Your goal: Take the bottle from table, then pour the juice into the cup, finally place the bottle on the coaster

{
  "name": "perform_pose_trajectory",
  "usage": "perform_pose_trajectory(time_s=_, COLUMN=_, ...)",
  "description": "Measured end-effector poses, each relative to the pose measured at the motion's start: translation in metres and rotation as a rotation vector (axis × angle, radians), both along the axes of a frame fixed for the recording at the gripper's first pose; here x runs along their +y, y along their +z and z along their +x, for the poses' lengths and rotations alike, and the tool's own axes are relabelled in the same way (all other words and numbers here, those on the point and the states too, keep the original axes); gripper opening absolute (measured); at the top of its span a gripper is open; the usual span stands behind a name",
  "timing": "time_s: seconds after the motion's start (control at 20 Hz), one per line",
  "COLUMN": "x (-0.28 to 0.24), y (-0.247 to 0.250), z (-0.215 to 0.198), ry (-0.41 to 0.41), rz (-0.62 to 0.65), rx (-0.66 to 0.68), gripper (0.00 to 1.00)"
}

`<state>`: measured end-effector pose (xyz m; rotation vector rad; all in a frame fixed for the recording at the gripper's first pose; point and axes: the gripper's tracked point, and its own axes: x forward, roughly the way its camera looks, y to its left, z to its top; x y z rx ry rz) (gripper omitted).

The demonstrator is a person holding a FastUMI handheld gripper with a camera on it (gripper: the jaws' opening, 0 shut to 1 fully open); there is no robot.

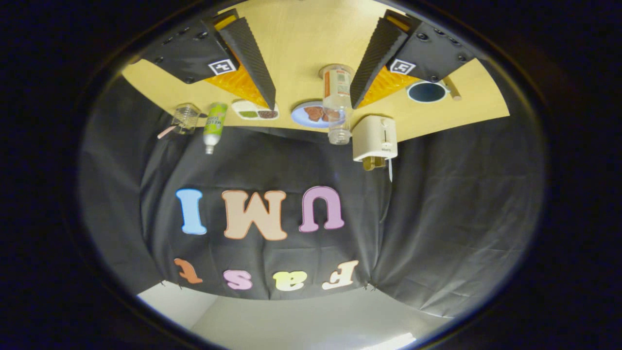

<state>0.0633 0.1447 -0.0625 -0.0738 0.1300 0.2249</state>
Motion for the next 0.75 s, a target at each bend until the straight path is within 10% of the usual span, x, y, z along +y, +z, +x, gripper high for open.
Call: perform_pose_trajectory(time_s=0.75, x=-0.047, y=0.046, z=-0.033, ry=-0.128, rz=-0.022, rx=-0.038, gripper=0.98)
